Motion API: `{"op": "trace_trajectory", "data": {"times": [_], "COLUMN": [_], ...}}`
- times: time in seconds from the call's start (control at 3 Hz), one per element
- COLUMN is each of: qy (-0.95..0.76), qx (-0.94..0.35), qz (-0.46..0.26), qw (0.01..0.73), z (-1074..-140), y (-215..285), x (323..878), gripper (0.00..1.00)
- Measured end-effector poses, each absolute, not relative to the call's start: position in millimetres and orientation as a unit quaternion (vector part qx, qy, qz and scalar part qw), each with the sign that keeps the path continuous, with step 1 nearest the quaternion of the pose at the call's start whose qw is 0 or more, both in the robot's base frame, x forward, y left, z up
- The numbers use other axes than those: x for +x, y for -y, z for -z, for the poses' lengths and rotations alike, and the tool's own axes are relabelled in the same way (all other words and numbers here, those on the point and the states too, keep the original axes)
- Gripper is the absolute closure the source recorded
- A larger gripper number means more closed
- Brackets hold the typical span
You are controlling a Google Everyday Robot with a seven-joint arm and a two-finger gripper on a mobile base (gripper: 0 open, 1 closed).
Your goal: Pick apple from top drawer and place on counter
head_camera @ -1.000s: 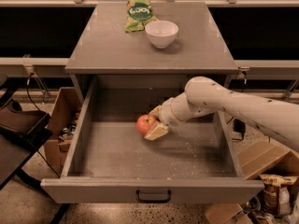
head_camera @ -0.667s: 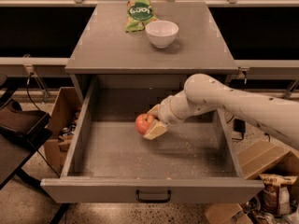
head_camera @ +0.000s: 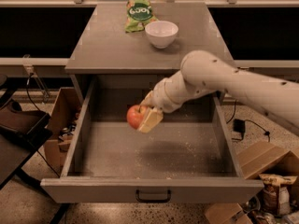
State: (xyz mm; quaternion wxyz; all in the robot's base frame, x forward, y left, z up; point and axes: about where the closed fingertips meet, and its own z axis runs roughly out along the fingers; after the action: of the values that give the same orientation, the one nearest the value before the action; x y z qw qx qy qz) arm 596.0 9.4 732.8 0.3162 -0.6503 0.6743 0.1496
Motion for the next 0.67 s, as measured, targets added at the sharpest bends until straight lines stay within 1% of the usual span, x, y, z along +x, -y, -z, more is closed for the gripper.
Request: {"op": "trace_trajectory", "data": {"times": [0.33,0.67], "qy": [-0.684,-0.711], "qx": [-0.638,-0.599], "qz": [-0.134,-0.126], "qw": [0.328,0.347], "z": [-807.0,-867.3], "y": [-20.0,-22.6], "x": [603.7,633.0], "gripper": [1.00,1.00]}}
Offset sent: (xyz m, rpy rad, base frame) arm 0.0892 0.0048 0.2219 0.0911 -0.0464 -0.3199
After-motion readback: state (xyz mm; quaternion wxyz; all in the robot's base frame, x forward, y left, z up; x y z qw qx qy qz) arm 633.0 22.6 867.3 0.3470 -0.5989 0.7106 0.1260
